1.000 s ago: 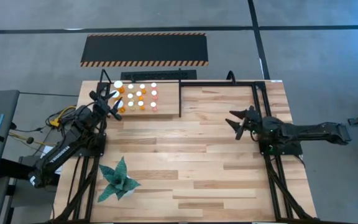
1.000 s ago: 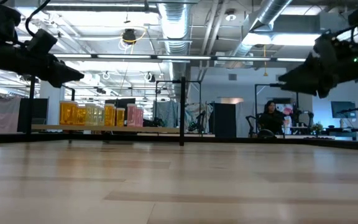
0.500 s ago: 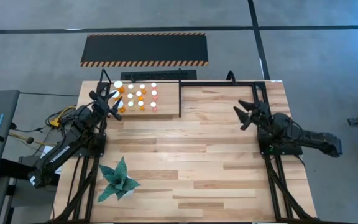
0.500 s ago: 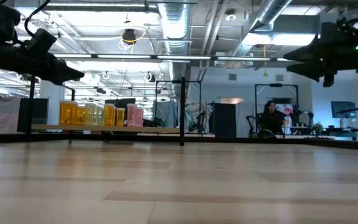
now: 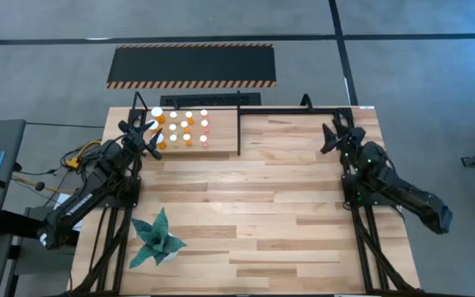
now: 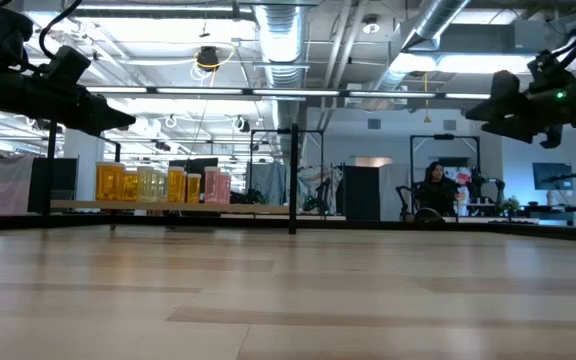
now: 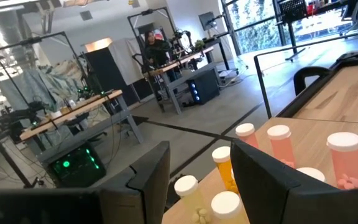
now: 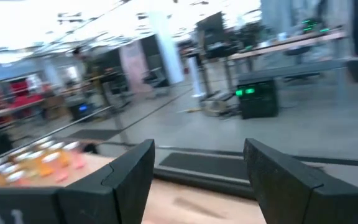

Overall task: Pick and place medicine bottles onto shelf by color
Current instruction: Return to Home Position

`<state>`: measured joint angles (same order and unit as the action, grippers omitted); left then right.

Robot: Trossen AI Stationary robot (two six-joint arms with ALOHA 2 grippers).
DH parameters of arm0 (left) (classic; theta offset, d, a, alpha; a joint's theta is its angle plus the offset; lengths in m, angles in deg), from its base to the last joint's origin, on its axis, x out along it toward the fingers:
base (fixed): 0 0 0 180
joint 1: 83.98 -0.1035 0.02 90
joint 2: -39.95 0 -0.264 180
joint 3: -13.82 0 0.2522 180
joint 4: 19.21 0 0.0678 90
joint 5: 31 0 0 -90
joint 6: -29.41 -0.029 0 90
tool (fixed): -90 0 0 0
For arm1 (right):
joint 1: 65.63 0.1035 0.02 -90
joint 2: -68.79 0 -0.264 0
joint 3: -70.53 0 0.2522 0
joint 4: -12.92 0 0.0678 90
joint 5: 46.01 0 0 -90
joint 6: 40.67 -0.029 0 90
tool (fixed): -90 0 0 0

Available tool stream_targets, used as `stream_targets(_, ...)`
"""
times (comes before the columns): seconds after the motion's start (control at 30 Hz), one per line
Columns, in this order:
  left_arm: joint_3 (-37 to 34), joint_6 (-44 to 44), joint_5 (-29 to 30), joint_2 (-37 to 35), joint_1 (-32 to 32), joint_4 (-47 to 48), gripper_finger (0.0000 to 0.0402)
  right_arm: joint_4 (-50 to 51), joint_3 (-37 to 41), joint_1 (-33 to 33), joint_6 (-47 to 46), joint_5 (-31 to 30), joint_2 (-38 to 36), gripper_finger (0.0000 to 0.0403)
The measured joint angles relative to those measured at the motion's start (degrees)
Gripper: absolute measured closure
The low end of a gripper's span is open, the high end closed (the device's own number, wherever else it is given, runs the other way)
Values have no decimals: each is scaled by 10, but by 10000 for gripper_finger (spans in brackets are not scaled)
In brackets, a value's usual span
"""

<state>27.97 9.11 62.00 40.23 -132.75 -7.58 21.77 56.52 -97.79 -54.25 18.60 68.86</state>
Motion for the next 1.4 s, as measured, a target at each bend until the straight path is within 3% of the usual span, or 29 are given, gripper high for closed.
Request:
stream_targets(0.23,0,2,0,0,0,0,241,4,0,-100,0,0,0,132)
stream_targets(0.43,0,0,0,0,0,0,241,4,0,-145,0,0,0,132)
stream_targets(1.4,0,5,0,0,0,0,241,6,0,-148,0,0,0,132)
